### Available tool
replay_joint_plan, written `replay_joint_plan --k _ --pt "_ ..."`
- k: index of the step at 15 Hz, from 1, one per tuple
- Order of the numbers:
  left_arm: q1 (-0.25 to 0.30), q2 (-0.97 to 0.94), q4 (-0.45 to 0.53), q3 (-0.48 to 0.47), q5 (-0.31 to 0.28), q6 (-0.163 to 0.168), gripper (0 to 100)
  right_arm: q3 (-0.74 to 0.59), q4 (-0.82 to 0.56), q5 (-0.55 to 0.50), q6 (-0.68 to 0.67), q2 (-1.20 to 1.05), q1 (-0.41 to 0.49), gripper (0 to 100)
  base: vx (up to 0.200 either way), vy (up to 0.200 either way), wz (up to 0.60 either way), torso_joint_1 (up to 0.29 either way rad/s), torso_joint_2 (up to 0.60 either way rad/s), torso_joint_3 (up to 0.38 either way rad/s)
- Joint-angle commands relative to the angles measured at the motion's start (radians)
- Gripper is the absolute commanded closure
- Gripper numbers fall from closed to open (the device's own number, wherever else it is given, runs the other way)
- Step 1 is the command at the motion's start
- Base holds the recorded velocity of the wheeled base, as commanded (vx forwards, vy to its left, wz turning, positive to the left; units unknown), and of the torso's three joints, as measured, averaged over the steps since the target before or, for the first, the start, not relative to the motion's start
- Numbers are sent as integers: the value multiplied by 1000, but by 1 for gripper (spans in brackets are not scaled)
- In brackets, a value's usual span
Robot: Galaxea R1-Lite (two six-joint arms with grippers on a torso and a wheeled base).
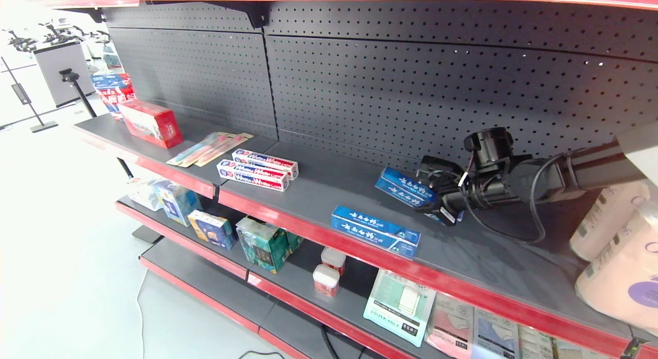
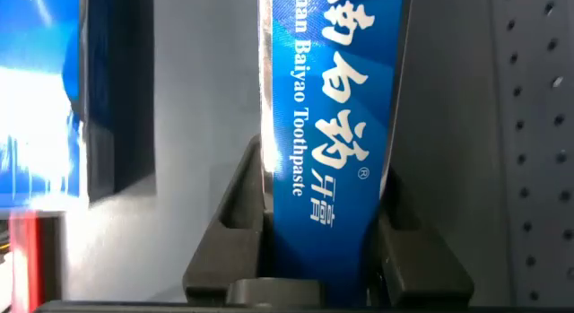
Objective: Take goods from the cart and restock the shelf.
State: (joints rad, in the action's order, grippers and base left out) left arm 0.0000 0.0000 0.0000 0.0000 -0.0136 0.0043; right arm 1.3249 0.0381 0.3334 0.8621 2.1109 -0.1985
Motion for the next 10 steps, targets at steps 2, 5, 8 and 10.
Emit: replay_joint_plan --k 2,5,8,10 --pt "0 0 0 0 -2 0 0 19 -14 -14 -2 12 -21 100 0 0 0 0 0 0" --pt "0 0 0 0 0 0 0 20 -37 -36 0 11 -27 100 0 0 0 0 0 0" --pt "0 0 0 0 0 0 0 28 -37 -57 0 12 -36 100 0 0 0 0 0 0" --pt "0 0 0 0 0 0 0 30 -37 -59 -5 12 -44 100 0 0 0 0 0 0"
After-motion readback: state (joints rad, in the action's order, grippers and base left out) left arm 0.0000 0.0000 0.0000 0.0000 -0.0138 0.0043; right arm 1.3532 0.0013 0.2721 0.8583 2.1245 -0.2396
